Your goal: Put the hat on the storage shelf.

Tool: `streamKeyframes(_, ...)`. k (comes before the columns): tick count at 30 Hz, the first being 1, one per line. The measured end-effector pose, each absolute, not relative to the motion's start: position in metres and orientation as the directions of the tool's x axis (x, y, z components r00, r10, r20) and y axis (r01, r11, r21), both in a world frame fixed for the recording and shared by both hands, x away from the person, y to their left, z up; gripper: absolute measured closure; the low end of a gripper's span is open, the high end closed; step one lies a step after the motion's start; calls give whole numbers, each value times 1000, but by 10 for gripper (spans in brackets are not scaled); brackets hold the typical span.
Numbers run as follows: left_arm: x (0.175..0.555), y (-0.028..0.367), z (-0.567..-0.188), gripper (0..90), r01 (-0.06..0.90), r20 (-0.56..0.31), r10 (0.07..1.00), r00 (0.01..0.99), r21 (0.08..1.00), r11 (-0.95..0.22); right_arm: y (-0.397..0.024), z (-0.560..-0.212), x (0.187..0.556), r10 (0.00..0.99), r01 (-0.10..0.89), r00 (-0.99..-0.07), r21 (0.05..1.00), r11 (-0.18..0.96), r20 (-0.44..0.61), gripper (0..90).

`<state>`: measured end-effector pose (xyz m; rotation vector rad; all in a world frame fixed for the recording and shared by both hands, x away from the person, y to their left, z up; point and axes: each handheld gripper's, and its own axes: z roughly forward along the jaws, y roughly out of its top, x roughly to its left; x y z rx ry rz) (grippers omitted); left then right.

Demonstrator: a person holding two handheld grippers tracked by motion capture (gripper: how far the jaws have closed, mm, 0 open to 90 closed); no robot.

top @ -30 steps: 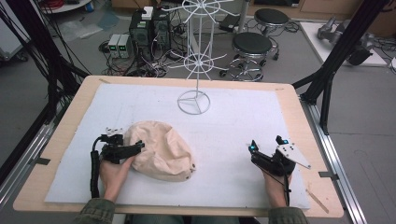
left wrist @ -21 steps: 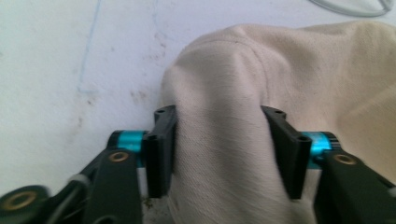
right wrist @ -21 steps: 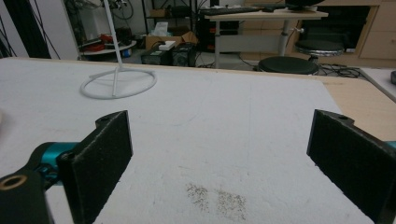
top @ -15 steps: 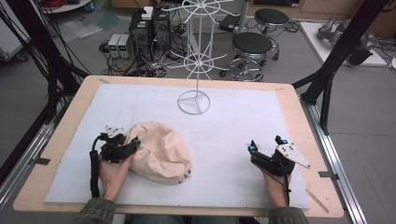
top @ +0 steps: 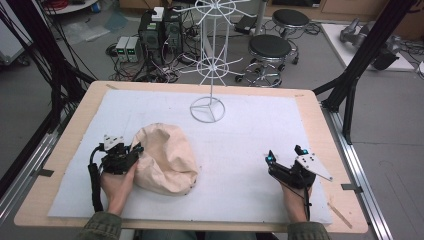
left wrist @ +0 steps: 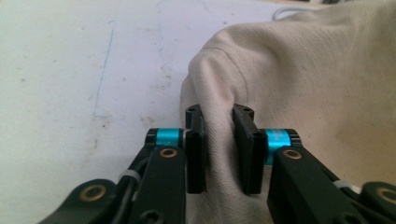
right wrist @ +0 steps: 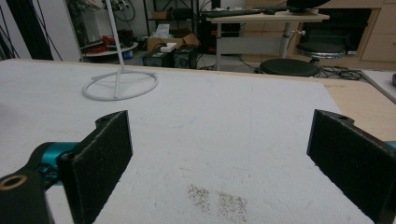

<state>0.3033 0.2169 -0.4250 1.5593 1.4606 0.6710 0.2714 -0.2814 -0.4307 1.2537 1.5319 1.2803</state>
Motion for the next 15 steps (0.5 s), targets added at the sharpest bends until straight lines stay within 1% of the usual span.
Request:
streamKeyframes(2,303,217,-424,801,492,-177,968,179,868,68,-282,-431,272,974,203,-225,979,17,29,58)
streamKeyframes(6,302,218,-424,810,484,-188,962,200,872,70,-282,-430,271,974,201,-223,979,17,29,58)
streamKeyframes(8,301,218,-422,810,454,-189,957,219,888,71,-282,-430,271,974,200,-225,980,17,29,58)
streamKeyframes(12,299,220,-420,809,430,-199,951,235,899,82,-282,-430,271,974,200,-224,980,19,27,58)
streamKeyframes(15,296,223,-417,808,391,-211,938,276,916,91,-282,-430,271,975,197,-222,980,20,25,59)
